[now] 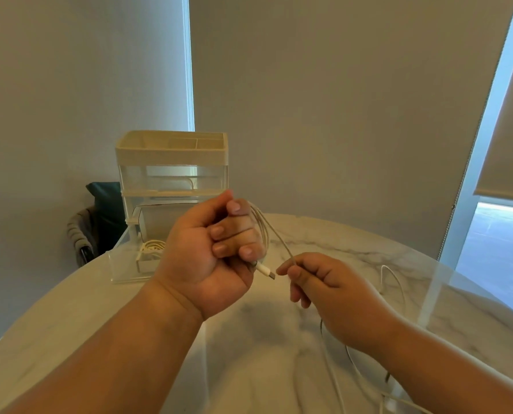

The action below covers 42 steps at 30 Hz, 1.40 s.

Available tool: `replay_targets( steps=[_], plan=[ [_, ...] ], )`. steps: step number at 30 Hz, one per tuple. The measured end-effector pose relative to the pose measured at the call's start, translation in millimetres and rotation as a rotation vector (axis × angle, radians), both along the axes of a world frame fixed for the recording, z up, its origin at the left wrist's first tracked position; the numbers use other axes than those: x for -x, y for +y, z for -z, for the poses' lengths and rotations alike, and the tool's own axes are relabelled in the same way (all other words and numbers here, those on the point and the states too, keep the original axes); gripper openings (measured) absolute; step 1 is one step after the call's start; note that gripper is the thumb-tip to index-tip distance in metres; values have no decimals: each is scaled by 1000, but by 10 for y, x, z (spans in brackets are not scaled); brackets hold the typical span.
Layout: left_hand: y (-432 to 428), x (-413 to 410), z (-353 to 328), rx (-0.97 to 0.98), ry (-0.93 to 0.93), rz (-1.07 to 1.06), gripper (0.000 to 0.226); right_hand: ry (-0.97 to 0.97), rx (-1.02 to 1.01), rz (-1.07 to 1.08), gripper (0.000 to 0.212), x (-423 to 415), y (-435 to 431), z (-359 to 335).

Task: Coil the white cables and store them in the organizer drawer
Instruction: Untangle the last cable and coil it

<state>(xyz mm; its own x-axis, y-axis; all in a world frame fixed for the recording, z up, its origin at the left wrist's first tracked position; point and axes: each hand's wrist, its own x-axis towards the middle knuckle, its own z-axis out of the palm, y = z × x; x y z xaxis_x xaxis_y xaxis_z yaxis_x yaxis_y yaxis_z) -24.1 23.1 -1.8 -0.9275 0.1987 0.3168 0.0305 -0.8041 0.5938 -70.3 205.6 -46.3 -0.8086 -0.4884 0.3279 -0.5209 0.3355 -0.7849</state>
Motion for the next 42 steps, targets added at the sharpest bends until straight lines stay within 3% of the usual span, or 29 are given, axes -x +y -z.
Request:
replay_targets(
  steps=[4, 10, 16, 22, 24, 26, 29, 30, 34, 37, 40, 42],
  plan=[
    [44, 18, -30, -21, -59, -183, 19, -4, -142, -47, 19, -80, -28, -12],
    [-80, 65, -60, -51, -126, -445, 26, -31, -431, -132, 31, -143, -68, -16],
    [-134, 163, 35, 65, -97, -604, 26, -60, -390, -143, 29, -121, -59, -5],
    [-42, 193, 91, 214, -79, -567, 24, -135, -277, -259, 25, -171, -82, 2],
    [-75, 206, 107, 306, -70, -574, 24, -104, -169, -221, 20, -179, -75, -32],
    [-107, 207, 140, 535, -13, -632, 25, -106, -83, -183, 18, -176, -25, -103],
    [0, 197, 205, 829, 59, -673, 24, -132, -133, -227, 19, -178, 34, -166],
    [54, 193, 204, 793, 60, -684, 24, -129, -190, -245, 19, -195, 19, -166],
    [45, 221, 113, 196, -136, -571, 23, -44, -345, -265, 20, -236, -72, -79],
    [-99, 240, 109, 153, -151, -603, 23, -6, -331, -217, 20, -212, -38, -131],
    [-42, 228, 157, 325, -95, -611, 21, 4, -319, -209, 20, -199, 41, -215],
    [35, 186, 232, 724, 43, -676, 21, 30, -365, -254, 19, -234, 42, -229]
  ],
)
